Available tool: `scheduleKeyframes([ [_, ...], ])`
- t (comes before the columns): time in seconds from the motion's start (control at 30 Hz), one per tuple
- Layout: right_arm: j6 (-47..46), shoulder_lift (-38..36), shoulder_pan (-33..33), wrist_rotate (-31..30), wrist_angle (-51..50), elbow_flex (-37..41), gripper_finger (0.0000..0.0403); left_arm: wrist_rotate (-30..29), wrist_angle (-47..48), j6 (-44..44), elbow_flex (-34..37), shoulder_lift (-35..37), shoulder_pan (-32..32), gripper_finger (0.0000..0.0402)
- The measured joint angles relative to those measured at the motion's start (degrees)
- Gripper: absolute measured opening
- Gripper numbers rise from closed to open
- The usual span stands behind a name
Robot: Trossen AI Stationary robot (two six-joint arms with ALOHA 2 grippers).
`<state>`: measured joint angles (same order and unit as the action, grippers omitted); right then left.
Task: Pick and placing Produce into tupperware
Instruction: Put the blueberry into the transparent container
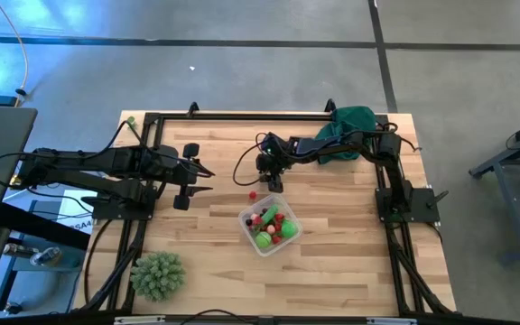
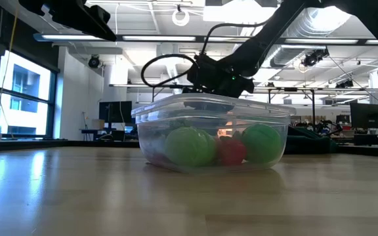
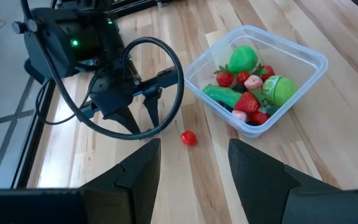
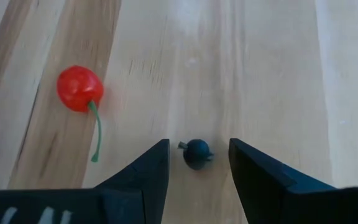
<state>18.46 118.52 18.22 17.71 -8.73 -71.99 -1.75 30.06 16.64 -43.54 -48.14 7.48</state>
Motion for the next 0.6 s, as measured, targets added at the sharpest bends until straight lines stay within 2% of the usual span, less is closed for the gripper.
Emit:
scheduleKeyframes([
  [0.13, 0.0, 0.0, 0.0, -0.1, 0.0, 0.0, 0.0155, 0.0, 0.0, 0.0, 0.0, 0.0, 0.0, 0.0179],
  [0.4, -0.2, 0.0, 0.0, 0.0, -0.3, 0.0, 0.0122, 0.0, 0.0, 0.0, 0.0, 0.0, 0.0, 0.0179],
  [0.6, -0.6, 0.2, 0.0, 0.1, -1.0, -0.1, 0.0118, 0.0, 0.0, 0.0, 0.0, 0.0, 0.0, 0.0179],
])
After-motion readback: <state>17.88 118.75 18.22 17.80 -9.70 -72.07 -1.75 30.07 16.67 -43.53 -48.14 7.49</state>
